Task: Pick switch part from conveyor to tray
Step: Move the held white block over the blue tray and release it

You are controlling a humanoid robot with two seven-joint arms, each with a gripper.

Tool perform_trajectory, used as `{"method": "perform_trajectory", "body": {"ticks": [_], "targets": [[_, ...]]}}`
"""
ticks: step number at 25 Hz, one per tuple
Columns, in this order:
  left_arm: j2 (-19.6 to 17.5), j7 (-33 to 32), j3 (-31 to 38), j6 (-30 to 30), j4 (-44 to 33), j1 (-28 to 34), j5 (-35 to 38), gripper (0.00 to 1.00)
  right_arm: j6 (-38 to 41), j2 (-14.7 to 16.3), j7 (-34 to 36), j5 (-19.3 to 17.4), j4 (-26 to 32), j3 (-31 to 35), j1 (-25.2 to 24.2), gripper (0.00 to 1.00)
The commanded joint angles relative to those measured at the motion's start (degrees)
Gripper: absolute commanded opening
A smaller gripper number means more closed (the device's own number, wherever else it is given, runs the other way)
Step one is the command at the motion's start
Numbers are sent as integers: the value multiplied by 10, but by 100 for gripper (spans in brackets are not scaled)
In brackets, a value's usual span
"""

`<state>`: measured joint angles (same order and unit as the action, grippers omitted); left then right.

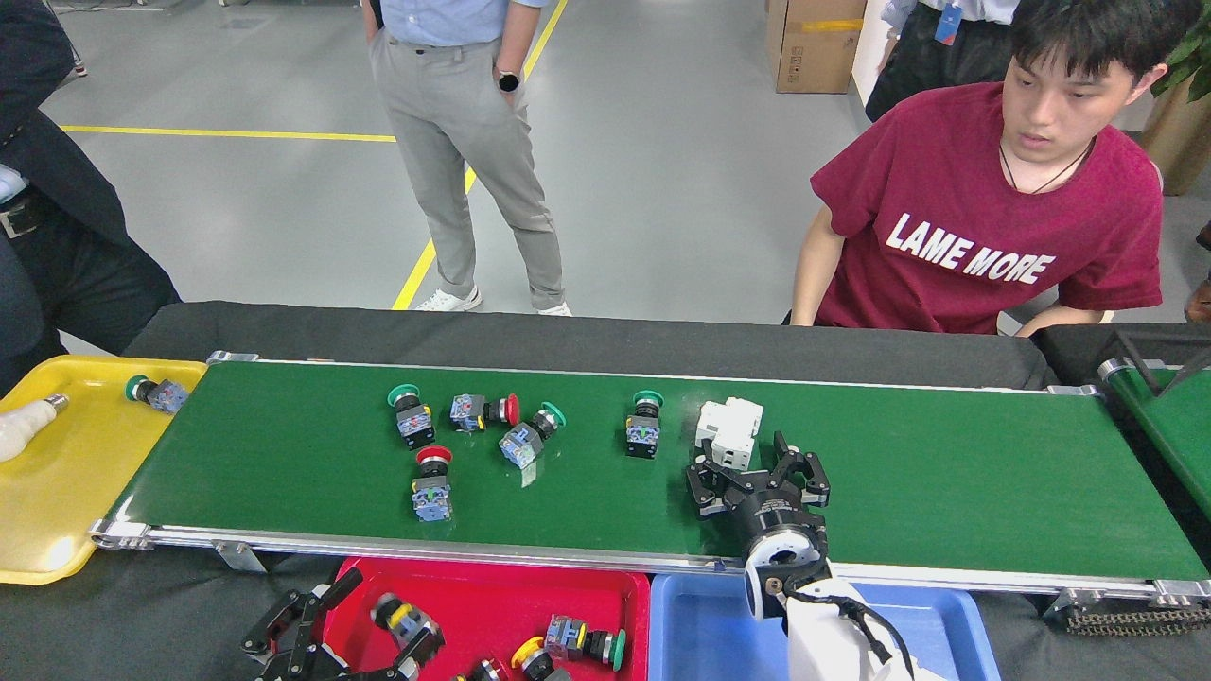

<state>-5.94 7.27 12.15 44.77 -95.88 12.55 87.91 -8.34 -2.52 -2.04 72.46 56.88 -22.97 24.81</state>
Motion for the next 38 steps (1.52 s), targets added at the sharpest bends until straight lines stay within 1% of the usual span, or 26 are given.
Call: {"method": "perform_trajectory", "body": {"ticks": [1,2,4,6,8,9,11,14,16,18,20,22,24,25,29,32,34,37,38], "targets": [[11,2,20,2,-5,-3,-3,100,25,3,5,-3,8,3,14,2],[25,2,33,-40,-4,-5,-3,100,32,3,5,-4,8,4,15,2],[29,2,57,-127,3,-7,-5,100,48,2,5,-6,11,5,16,2],[26,2,72,-147,20,-7,-5,100,59,3,5,-6,24,5,17,2],[27,2,91,-153,27,-3,-4,100,74,8,1,-7,60,7,12,2],[29,2,98,-157,26,-2,-4,100,81,15,-2,-9,81,10,10,2],[29,1,103,-162,25,-2,-4,100,104,47,-14,-36,144,19,-7,2],[27,1,104,-163,25,1,-4,100,157,106,-39,-81,247,23,-58,2],[27,0,103,-164,26,0,-2,100,211,162,-43,-125,324,44,-116,2],[28,-3,103,-165,26,-4,2,100,267,199,-43,-152,368,57,-165,2],[28,-26,103,-180,27,-8,2,100,334,218,-42,-164,387,82,-201,3],[26,-49,103,-208,30,-9,2,100,416,218,-41,-164,391,115,-237,3],[22,-50,104,-224,39,-10,2,100,490,218,-41,-164,398,147,-272,3],[17,-51,108,-233,49,-13,2,100,532,218,-40,-164,405,169,-297,3],[-8,-51,115,-280,100,-31,2,100,533,219,-40,-166,406,237,-363,4],[-41,-51,117,-308,155,-63,0,100,533,219,-40,-173,402,300,-416,5],[-58,-51,117,-315,190,-86,0,100,533,219,-40,-185,395,319,-437,5],[-77,-51,117,-314,227,-111,-4,99,533,219,-41,-189,394,319,-444,5],[-85,-50,116,-310,235,-116,-5,92,533,218,-42,-189,394,318,-446,5]]}}
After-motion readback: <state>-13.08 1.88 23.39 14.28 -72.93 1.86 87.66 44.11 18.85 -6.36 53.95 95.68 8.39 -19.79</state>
